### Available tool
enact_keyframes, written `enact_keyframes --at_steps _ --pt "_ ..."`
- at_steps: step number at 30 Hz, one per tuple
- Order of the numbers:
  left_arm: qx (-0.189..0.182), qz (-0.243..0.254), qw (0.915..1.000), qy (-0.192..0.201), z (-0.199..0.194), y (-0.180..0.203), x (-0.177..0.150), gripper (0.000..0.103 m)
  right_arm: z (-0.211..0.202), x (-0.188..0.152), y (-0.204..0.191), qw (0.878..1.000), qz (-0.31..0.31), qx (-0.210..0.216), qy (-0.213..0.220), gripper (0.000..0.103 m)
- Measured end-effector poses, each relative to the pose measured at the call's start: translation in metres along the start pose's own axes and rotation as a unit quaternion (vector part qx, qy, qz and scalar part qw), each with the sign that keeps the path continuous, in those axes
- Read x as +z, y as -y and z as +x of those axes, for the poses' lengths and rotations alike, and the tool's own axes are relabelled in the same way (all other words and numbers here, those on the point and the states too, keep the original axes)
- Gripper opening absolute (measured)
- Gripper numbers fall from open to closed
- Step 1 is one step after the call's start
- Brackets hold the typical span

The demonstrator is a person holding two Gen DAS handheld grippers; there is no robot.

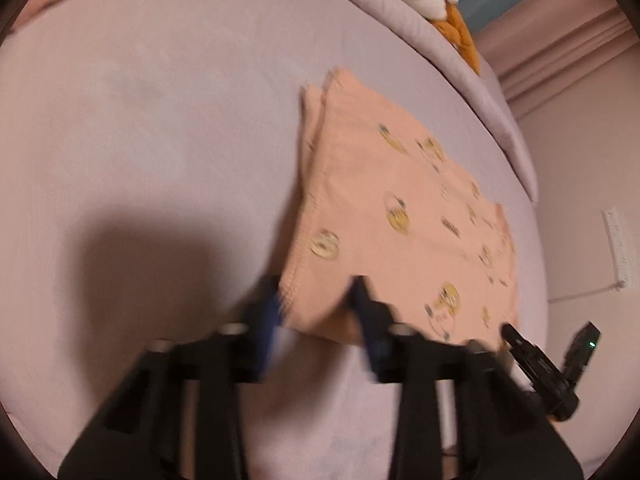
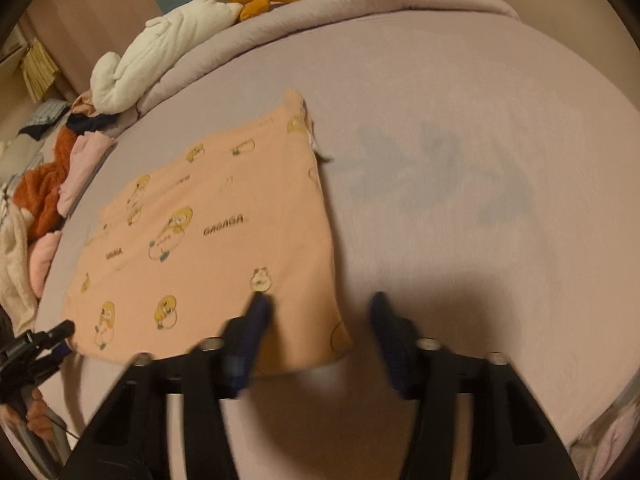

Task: Fold small clothes
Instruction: 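Press and straighten the folded shirt edge with both grippers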

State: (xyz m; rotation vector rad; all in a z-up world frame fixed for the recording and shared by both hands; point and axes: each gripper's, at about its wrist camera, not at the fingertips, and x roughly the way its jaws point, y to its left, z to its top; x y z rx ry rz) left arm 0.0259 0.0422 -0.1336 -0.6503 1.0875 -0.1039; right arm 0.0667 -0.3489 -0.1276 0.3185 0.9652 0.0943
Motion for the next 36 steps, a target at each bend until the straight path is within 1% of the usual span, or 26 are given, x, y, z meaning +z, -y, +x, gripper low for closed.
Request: enact_keyframes --at_steps 1,2,5,6,8,10,11,13,15,18,21,22,23,24,25,26,27,29,31,33,34,36 --pt "0.001 -0.004 1.0000 -0.002 0.002 -0.001 -0.002 0.017 -0.002 -0.001 -0.001 1.000 -0.002 0.007 0.003 0.029" --pt "0.001 -0.008 1.0000 0.000 0.002 -0.002 -0.003 0.013 -0.002 -0.001 -0.003 1.000 -0.006 0.014 0.005 0.021" --pt "-0.006 -0.017 0.9998 0.002 -0.005 -0.001 -0.001 0.010 -0.004 0.001 -0.006 1.000 0.000 0.021 0.006 0.012" --pt "-0.006 -0.011 0.9999 0.002 -0.008 0.001 -0.002 0.009 -0.008 0.002 -0.007 1.000 0.003 0.022 0.011 0.012" --pt "0.002 0.005 1.0000 0.008 -0.018 0.005 -0.004 0.009 -0.020 0.003 -0.008 0.999 0.000 0.023 0.027 0.007" --pt "0.003 0.012 0.9999 0.012 -0.024 0.007 -0.006 0.009 -0.029 0.004 -0.007 0.999 -0.006 0.018 0.040 0.007" --pt "0.001 0.011 0.9999 0.009 -0.024 0.007 -0.008 0.009 -0.032 0.005 -0.005 0.999 -0.005 0.024 0.042 0.007" --pt "0.005 0.009 0.9999 0.005 -0.021 0.006 -0.011 0.009 -0.029 0.004 0.000 0.999 0.008 0.035 0.041 0.007" --pt "0.012 0.005 0.9999 0.002 -0.014 0.004 -0.013 0.010 -0.021 0.001 0.004 0.999 0.014 0.031 0.032 0.007" --pt "0.025 0.007 0.9997 0.002 -0.010 0.006 -0.011 0.017 -0.011 -0.006 0.010 0.999 0.035 0.023 0.018 0.007" --pt "0.033 0.020 0.9992 0.008 -0.016 0.008 -0.009 0.020 -0.010 -0.010 0.013 0.999 0.043 0.016 0.008 0.019" --pt "0.040 0.026 0.9988 0.015 -0.019 0.009 -0.009 0.023 -0.013 -0.010 0.014 0.999 0.046 0.014 0.009 0.028" --pt "0.051 0.031 0.9979 0.025 -0.023 0.009 -0.007 0.029 -0.016 -0.010 0.014 0.999 0.047 0.011 0.013 0.038" --pt "0.061 0.036 0.9969 0.034 -0.026 0.010 -0.005 0.033 -0.020 -0.010 0.015 0.999 0.048 0.008 0.018 0.043" --pt "0.067 0.039 0.9962 0.040 -0.029 0.010 -0.005 0.041 -0.024 -0.011 0.016 0.998 0.053 0.005 0.025 0.050" --pt "0.072 0.044 0.9953 0.047 -0.034 0.009 -0.006 0.048 -0.027 -0.012 0.017 0.998 0.059 0.005 0.031 0.053" --pt "0.074 0.048 0.9946 0.056 -0.038 0.010 -0.005 0.051 -0.030 -0.014 0.020 0.997 0.066 0.008 0.035 0.054" --pt "0.074 0.052 0.9939 0.064 -0.043 0.012 -0.005 0.061 -0.034 -0.017 0.024 0.996 0.080 0.017 0.040 0.062" --pt "0.070 0.057 0.9934 0.071 -0.048 0.015 -0.004 0.065 -0.035 -0.020 0.024 0.995 0.086 0.020 0.045 0.067" --pt "0.059 0.059 0.9938 0.073 -0.050 0.018 -0.005 0.069 -0.034 -0.022 0.021 0.995 0.089 0.021 0.046 0.067" --pt "0.041 0.055 0.9953 0.067 -0.049 0.018 -0.005 0.072 -0.034 -0.023 0.021 0.995 0.090 0.023 0.044 0.069" --pt "0.020 0.045 0.9973 0.055 -0.048 0.016 -0.006 0.072 -0.033 -0.024 0.021 0.994 0.094 0.027 0.041 0.071"
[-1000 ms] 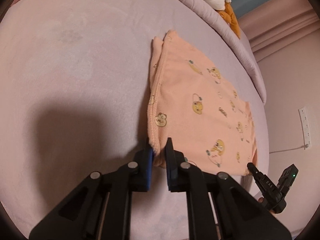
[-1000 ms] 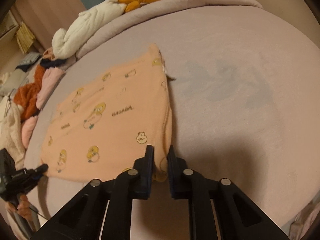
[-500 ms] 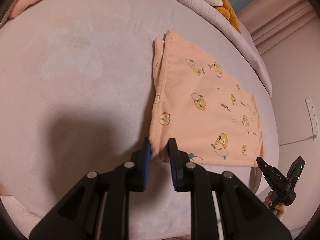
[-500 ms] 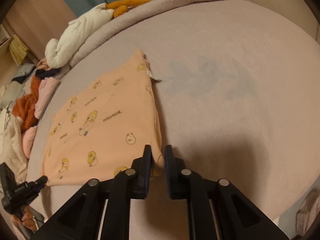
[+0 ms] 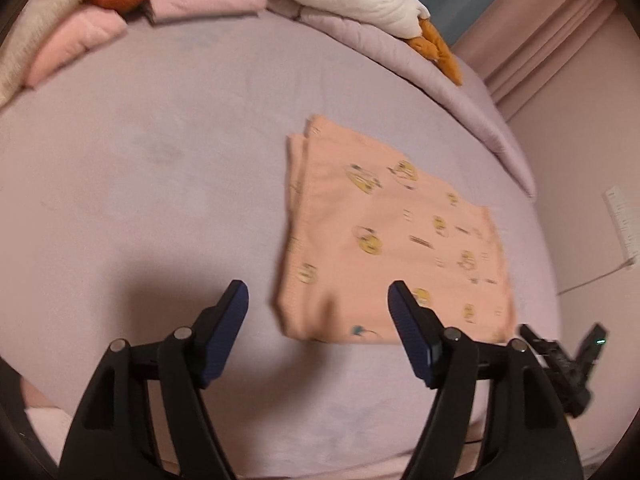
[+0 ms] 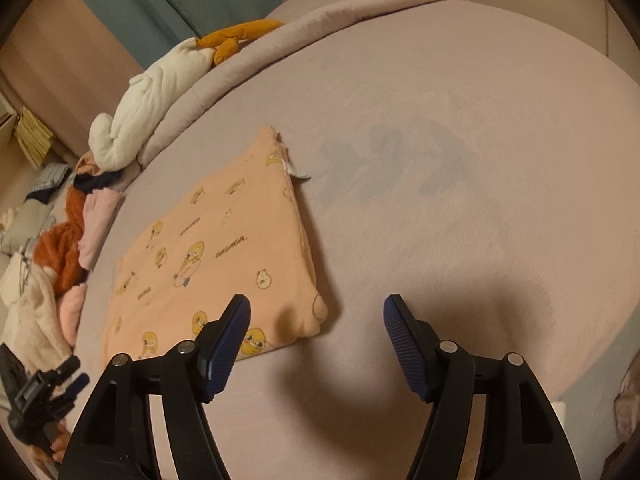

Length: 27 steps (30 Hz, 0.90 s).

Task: Fold small clothes
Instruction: 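Press and straighten the folded shirt edge with both grippers, then grasp the edge of the folded peach shirt with the right gripper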

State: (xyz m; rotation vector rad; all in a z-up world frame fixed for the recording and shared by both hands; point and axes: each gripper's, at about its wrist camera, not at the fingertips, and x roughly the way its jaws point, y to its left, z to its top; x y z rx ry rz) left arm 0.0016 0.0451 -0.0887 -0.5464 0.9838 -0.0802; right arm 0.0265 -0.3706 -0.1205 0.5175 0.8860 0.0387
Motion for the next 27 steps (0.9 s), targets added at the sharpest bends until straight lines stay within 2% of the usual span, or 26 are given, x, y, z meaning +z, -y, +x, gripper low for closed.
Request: enact_keyframes --at_steps 8,16,21,27 --pt "-0.005 0.002 0.9998 -0.021 0.010 0.008 -0.006 0.073 -0.002 -0.004 0.000 1.000 0.011 0.011 0.000 0.072" --pt "0.009 0.013 0.9997 -0.019 0.009 0.008 -0.010 0.073 0.001 -0.010 0.001 0.999 0.030 0.026 -0.002 0.072" --pt "0.025 0.024 0.9992 -0.021 0.013 0.011 -0.008 0.073 0.008 -0.011 0.003 0.997 0.050 0.056 -0.014 0.072" --pt "0.031 0.027 0.9989 -0.025 0.015 0.010 -0.007 0.073 0.020 -0.005 -0.001 0.995 0.064 0.071 -0.016 0.072"
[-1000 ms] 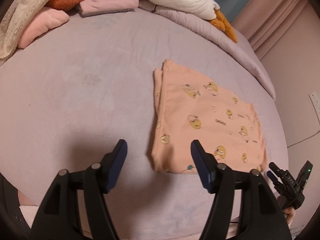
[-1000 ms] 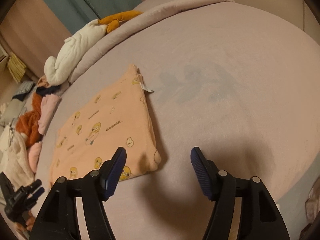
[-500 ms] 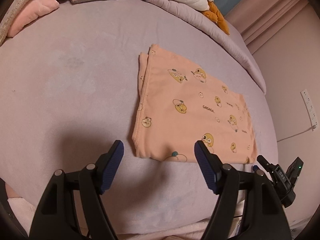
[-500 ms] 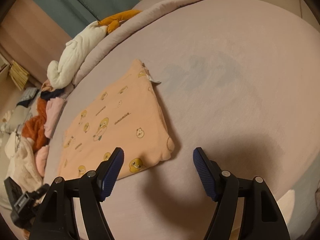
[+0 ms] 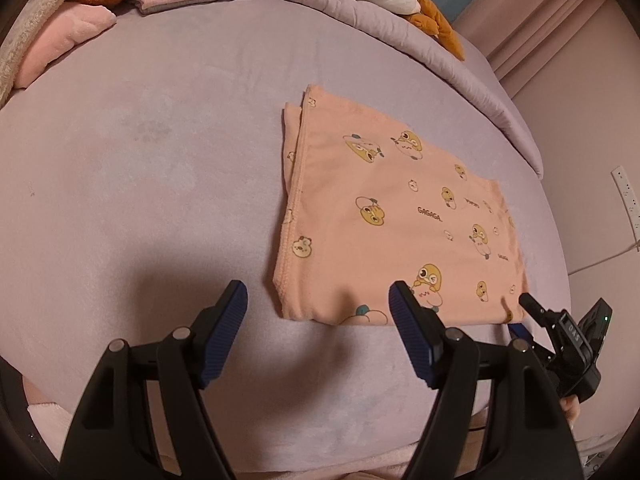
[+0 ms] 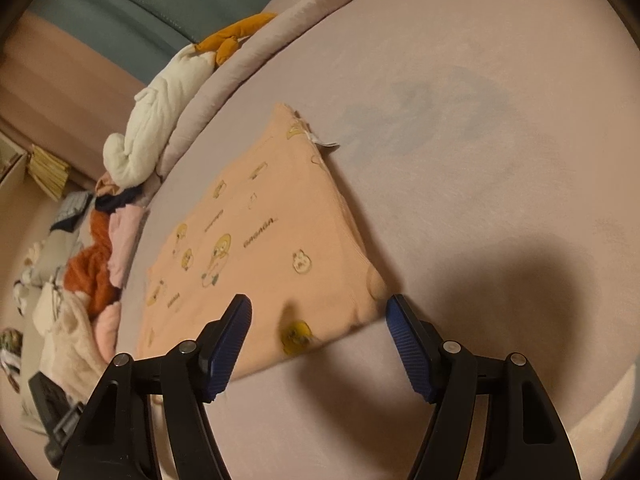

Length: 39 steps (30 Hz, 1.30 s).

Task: Fold small clothes
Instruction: 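Grasp the edge of the folded peach shirt with the right gripper, then fold the held edge over the shirt with the right gripper and release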

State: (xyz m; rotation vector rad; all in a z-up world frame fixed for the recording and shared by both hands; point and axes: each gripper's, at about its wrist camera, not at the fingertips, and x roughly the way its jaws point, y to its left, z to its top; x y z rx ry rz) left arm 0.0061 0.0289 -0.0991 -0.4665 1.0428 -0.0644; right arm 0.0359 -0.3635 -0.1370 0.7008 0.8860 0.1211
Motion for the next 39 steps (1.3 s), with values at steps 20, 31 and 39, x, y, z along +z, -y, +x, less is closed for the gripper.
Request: enact_keyframes --at_steps 20,31,39 --pt "0.022 0.004 0.9997 0.004 0.002 0.001 0.008 0.073 0.038 0.030 -0.018 0.999 0.006 -0.010 0.033 0.048" --pt "0.027 -0.006 0.9996 0.007 -0.001 -0.004 0.011 0.073 0.040 0.040 -0.028 0.998 -0.034 -0.036 0.043 0.015" --pt "0.027 -0.027 0.9992 0.015 -0.007 -0.017 0.011 0.073 0.015 0.041 -0.079 0.983 -0.145 -0.073 0.090 0.014"
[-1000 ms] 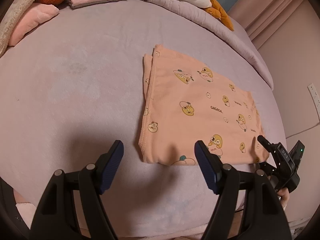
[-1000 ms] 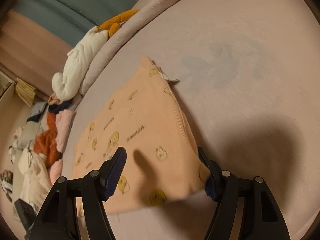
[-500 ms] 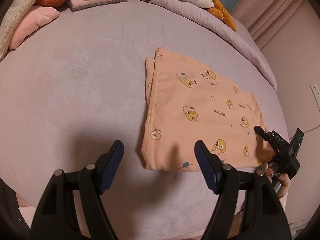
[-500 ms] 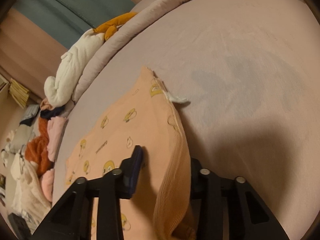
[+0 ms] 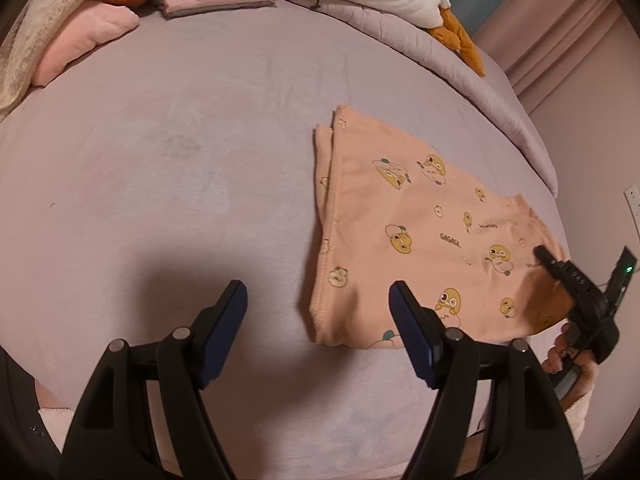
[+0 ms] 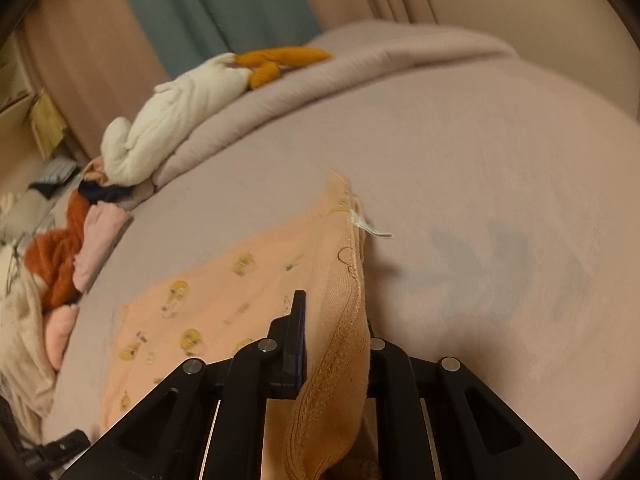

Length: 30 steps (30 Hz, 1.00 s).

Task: Fold small clothes
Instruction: 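Fold the held edge over the shirt with the right gripper and release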

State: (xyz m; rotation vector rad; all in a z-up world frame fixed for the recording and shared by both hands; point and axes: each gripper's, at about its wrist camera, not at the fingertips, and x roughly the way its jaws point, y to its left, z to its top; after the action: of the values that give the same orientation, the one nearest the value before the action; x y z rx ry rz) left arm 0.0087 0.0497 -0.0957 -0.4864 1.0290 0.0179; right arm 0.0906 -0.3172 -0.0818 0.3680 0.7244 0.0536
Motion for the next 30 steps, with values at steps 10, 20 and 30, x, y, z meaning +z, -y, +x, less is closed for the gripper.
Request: enact_keyframes --at_steps 10,20,30 --pt "0.002 -0.023 0.9997 0.012 -0.013 -0.021 -0.003 0.073 -0.011 0.006 -0.076 0.988 -0.149 0.023 0.029 0.014" --pt "0.006 -0.039 0.9991 0.018 -0.023 -0.037 -0.008 0.073 0.009 -0.025 -0.135 0.966 -0.245 0.076 -0.019 0.014" --pt "0.010 -0.047 0.9987 0.015 -0.023 -0.044 -0.010 0.073 0.048 -0.075 -0.169 0.938 -0.317 0.086 -0.114 0.014"
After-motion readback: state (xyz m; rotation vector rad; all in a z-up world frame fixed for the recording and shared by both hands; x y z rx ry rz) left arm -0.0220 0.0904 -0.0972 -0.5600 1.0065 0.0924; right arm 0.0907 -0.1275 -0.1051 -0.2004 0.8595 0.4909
